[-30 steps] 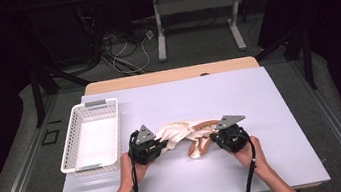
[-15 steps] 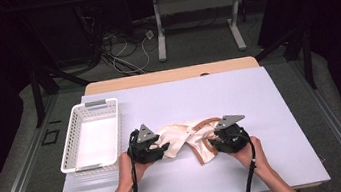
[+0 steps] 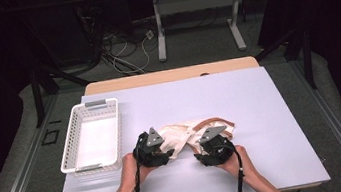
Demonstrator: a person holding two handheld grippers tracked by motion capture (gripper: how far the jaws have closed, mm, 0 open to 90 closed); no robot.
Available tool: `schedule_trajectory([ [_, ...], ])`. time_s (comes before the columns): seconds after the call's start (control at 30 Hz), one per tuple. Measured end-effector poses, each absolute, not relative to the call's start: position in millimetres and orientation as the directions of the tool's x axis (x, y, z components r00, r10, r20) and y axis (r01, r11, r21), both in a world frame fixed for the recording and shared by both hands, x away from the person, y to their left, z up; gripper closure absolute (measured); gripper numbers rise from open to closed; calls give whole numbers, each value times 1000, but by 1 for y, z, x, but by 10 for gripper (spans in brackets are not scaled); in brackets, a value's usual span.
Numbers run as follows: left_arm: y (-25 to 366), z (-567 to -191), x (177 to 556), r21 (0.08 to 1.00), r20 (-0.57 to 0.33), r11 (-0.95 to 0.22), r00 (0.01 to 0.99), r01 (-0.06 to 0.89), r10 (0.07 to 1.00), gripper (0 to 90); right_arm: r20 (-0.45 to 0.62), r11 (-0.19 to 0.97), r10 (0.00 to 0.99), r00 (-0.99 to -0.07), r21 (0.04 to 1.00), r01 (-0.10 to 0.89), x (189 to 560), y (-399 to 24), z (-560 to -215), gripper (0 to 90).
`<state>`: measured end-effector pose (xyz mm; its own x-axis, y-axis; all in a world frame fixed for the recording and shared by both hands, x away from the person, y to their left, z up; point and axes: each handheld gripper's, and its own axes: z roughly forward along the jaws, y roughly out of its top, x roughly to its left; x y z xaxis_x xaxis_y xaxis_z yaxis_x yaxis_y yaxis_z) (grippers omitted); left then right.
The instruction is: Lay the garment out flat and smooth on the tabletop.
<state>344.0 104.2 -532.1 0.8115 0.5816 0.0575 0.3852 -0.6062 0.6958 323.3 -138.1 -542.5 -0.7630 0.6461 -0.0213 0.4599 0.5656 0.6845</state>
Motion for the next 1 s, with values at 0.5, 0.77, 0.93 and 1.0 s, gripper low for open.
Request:
schedule_trajectory([
  [0.5,109,-537,346,708,48,-590,807,389,589,823,-26,578,659,-752,657,484,328,-142,-550,861],
  [0.77,113,-532,345,732,29,-557,799,392,600,824,-64,562,692,-719,672,482,334,-160,-540,866],
  [0.93,116,-529,346,747,3,-531,796,400,605,824,-68,537,725,-685,679,500,337,-173,-535,868],
  [1.0,118,-528,347,749,5,-531,797,397,604,824,-66,523,738,-672,685,508,338,-177,-534,868],
])
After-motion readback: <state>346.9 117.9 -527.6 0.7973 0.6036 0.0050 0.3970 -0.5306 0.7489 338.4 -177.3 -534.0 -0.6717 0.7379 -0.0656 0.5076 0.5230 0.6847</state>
